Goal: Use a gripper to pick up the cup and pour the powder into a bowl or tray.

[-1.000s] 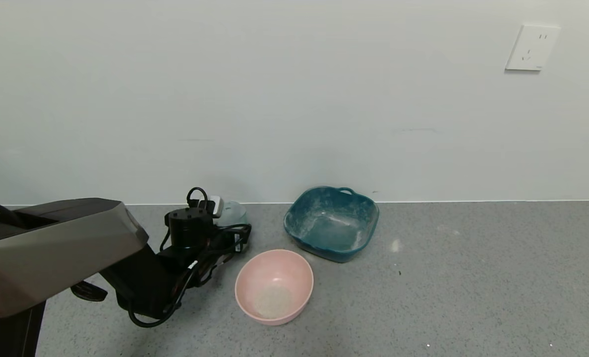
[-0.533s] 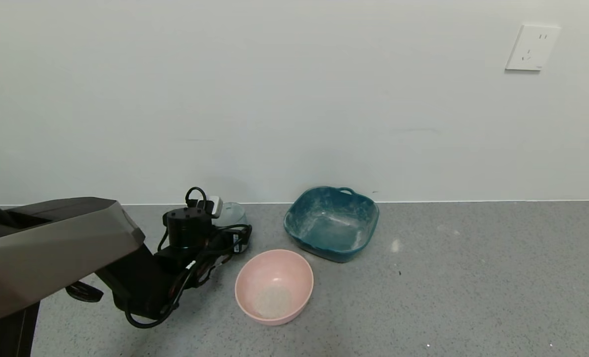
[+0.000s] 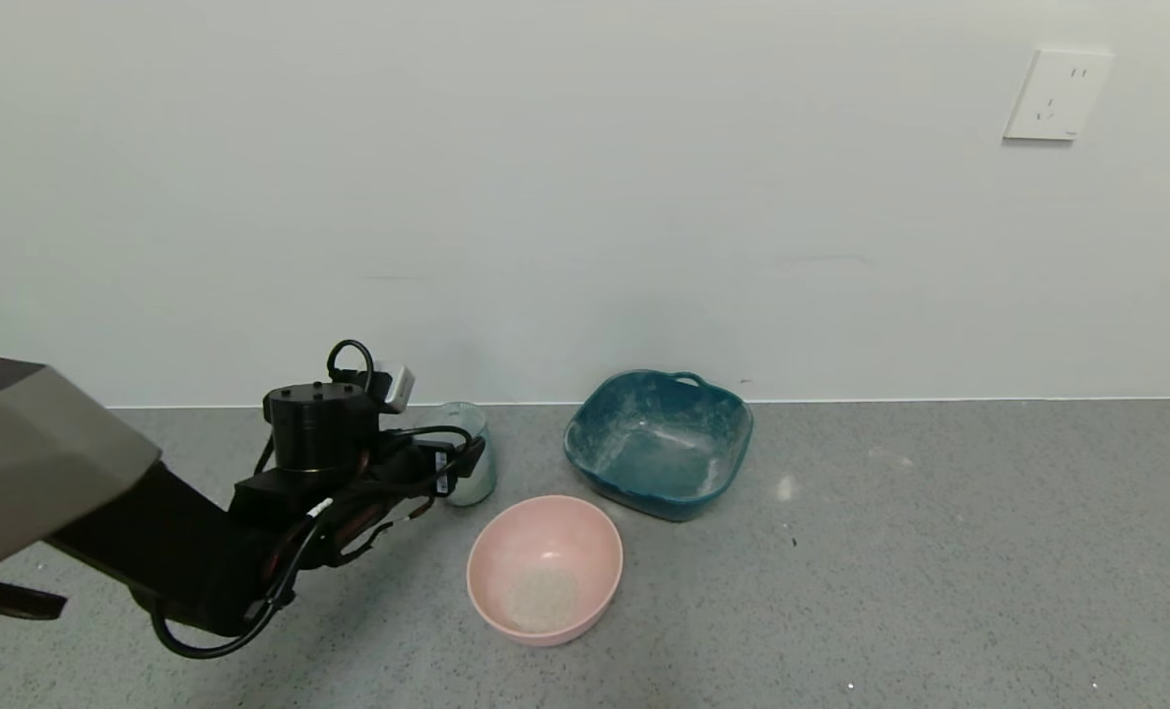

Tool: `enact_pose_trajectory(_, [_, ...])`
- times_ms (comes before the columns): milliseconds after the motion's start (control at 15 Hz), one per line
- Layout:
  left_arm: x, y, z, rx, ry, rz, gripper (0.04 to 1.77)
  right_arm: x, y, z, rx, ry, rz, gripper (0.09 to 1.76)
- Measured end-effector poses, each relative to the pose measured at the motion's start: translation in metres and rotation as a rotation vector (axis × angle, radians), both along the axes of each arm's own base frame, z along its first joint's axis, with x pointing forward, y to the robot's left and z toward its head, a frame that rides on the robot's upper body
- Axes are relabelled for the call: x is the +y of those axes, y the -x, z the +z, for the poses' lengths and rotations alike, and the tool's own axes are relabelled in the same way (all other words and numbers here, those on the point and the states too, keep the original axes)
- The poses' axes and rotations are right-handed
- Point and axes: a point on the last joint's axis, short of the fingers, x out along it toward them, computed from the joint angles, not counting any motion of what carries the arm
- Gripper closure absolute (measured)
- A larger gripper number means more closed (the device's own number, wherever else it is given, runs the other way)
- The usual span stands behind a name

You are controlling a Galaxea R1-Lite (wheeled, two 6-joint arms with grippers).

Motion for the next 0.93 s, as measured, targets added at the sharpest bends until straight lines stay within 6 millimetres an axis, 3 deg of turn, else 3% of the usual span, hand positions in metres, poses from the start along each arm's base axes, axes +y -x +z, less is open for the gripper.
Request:
enact_pose_trajectory(267, [0.003,0.03,0.047,-0.044,0.008,-0.017,0.12,0.0,0.0,0.0,0.0,0.0,0.0,0.14])
enact_pose_trajectory(467, [0.009,0.065,0.082,-0.063,0.009,-0.026,0.11,0.0,0.0,0.0,0.0,0.0,0.0,0.14])
enact_pose_trajectory(733, [0.024,0.127,0.125,-0.132,-0.017,-0.04,0.11,0.0,0.0,0.0,0.0,0.0,0.0,0.14])
enact_pose_trajectory(933, [0.039,0.181,0.143,-0.171,-0.03,-0.045,0.1,0.0,0.0,0.0,0.0,0.0,0.0,0.14])
